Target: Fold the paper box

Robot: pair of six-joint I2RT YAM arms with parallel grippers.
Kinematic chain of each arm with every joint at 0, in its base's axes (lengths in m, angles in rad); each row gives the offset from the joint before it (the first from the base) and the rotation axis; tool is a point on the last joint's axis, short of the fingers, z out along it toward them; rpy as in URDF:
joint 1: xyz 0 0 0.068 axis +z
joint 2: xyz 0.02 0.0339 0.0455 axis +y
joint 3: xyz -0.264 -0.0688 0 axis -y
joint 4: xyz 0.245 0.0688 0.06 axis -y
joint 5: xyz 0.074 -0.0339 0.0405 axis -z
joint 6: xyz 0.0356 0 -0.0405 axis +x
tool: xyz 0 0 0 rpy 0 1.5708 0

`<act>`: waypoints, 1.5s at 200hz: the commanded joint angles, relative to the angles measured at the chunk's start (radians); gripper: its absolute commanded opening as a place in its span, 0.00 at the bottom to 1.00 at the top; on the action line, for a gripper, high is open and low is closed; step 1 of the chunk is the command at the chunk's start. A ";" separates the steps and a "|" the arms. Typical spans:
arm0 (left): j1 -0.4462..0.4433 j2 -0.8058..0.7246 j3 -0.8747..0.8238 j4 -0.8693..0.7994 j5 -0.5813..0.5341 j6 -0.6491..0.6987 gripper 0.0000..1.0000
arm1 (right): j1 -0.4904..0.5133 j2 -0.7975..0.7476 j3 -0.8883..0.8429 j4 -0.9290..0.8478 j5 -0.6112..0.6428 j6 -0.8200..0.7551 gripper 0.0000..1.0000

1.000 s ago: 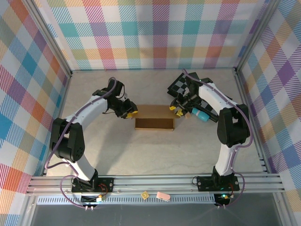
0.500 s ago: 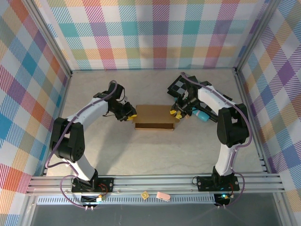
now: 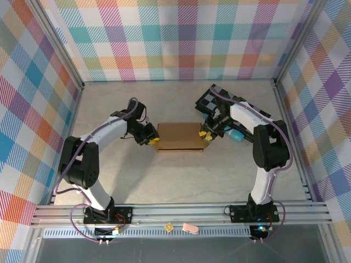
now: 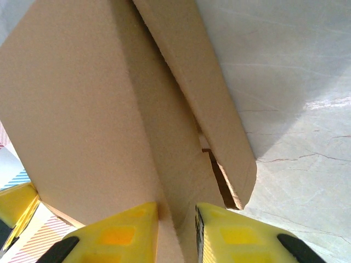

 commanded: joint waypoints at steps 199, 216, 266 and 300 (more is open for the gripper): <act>-0.038 -0.006 -0.034 -0.016 -0.085 0.041 0.30 | 0.010 0.025 -0.028 -0.009 0.074 -0.052 0.23; -0.037 -0.038 -0.007 -0.036 -0.109 0.044 0.38 | 0.010 -0.003 -0.015 -0.025 0.105 -0.062 0.29; -0.004 -0.056 -0.004 0.016 -0.043 0.038 0.45 | 0.008 -0.044 -0.017 -0.025 0.106 -0.138 0.56; 0.009 0.022 -0.017 0.075 0.020 0.051 0.41 | 0.007 -0.016 -0.028 0.003 0.039 -0.204 0.58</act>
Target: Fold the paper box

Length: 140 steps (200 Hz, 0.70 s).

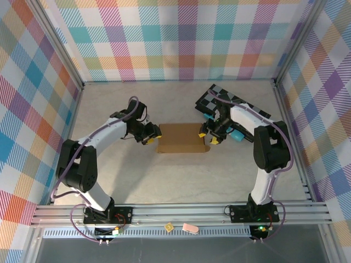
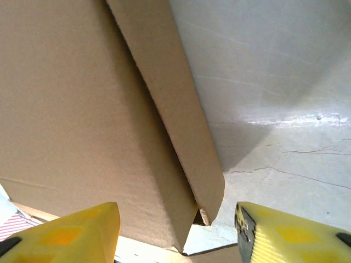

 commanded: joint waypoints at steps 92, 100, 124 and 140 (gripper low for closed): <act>0.019 0.121 -0.067 0.115 0.053 0.021 0.28 | 0.004 0.086 -0.018 0.037 -0.057 -0.081 0.40; 0.019 0.120 -0.072 0.120 0.053 0.021 0.26 | 0.003 0.091 -0.018 0.036 -0.055 -0.082 0.39; 0.019 0.128 -0.076 0.125 0.055 0.022 0.23 | 0.004 0.100 -0.016 0.038 -0.047 -0.084 0.36; 0.019 0.133 -0.079 0.130 0.057 0.022 0.21 | 0.003 0.104 -0.018 0.038 -0.045 -0.084 0.35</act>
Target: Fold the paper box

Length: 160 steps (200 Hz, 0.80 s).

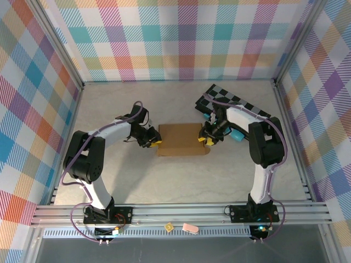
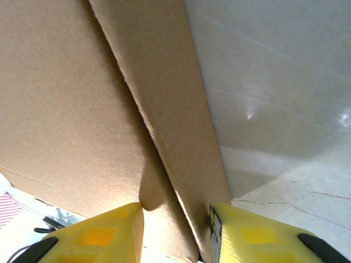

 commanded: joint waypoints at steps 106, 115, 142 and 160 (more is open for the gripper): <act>0.008 0.024 -0.026 -0.010 -0.002 0.028 0.18 | 0.002 0.006 -0.021 0.004 0.007 -0.036 0.24; 0.008 0.026 -0.027 -0.008 -0.001 0.027 0.18 | 0.001 0.005 -0.019 0.005 -0.004 -0.048 0.24; 0.008 0.025 -0.028 -0.008 -0.004 0.029 0.18 | 0.001 0.008 -0.015 -0.004 -0.014 -0.074 0.25; 0.008 0.029 -0.029 -0.009 -0.006 0.033 0.17 | -0.003 -0.001 -0.017 -0.002 -0.014 -0.080 0.27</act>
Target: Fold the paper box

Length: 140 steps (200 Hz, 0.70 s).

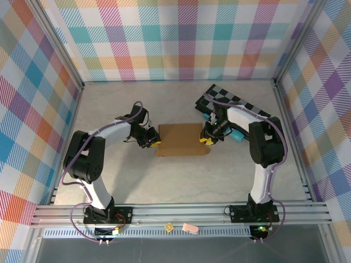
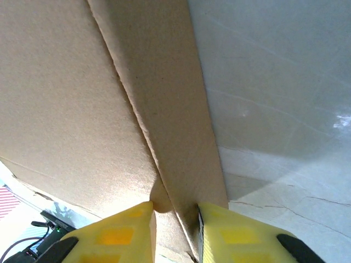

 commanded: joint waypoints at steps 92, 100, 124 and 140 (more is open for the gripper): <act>0.017 0.020 -0.089 -0.001 -0.048 0.058 0.13 | -0.079 -0.051 -0.103 0.214 -0.186 -0.098 0.64; 0.019 0.019 -0.097 0.003 -0.048 0.059 0.13 | -0.081 -0.042 -0.102 0.230 -0.223 -0.101 0.65; 0.027 0.016 -0.114 0.011 -0.055 0.063 0.13 | -0.088 -0.020 -0.113 0.296 -0.316 -0.106 0.69; 0.030 0.017 -0.123 0.009 -0.058 0.066 0.13 | -0.089 -0.001 -0.105 0.317 -0.365 -0.113 0.69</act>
